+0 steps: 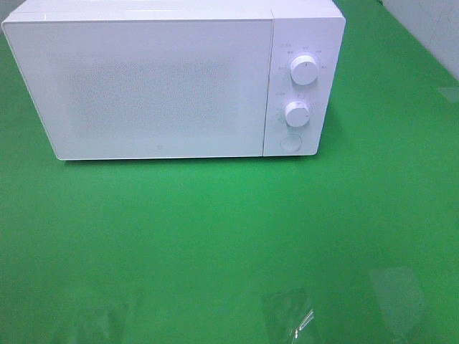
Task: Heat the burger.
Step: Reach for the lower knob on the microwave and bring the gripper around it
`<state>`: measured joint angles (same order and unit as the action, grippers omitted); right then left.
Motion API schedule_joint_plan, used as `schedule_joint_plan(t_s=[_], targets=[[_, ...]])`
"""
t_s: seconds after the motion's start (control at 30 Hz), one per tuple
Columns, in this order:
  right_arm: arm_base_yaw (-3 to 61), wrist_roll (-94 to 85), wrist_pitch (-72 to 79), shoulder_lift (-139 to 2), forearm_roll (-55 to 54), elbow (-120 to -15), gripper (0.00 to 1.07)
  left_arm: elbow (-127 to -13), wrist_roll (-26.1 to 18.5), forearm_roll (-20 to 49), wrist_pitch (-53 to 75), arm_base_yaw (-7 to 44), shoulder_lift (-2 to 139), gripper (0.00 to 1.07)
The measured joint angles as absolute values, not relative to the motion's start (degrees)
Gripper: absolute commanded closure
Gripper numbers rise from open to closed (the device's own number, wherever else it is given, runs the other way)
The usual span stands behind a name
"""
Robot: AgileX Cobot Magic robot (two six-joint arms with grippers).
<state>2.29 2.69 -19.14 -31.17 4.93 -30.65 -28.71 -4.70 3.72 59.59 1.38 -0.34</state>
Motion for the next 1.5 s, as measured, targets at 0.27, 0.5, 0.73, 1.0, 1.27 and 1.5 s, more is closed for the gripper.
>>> schedule_joint_plan(t_s=[0.27, 0.5, 0.73, 1.0, 1.27, 1.5], targets=[[2.3, 6.0, -13.5, -38.8, 4.6, -30.7, 0.38, -28.7, -4.7, 3.7, 59.6, 1.4, -0.3, 0.10], [2.3, 6.4, -5.5, -45.1, 4.6, -29.6, 0.38, -28.7, -4.7, 3.7, 59.6, 1.4, -0.3, 0.10], [2.3, 6.4, 6.0, -48.7, 4.6, -24.4, 0.38, -28.7, -4.7, 3.7, 59.6, 1.4, -0.3, 0.10], [2.3, 5.7, 23.9, -54.3, -0.4, -18.2, 0.38, -28.7, -4.7, 3.7, 59.6, 1.4, -0.3, 0.10], [2.3, -2.5, 28.9, -59.0, -10.8, -16.7, 0.38, -28.7, -4.7, 3.7, 59.6, 1.4, -0.3, 0.10], [10.7, -14.0, 37.5, -63.3, -22.4, -16.2, 0.38, -28.7, -4.7, 3.7, 59.6, 1.4, -0.3, 0.10]])
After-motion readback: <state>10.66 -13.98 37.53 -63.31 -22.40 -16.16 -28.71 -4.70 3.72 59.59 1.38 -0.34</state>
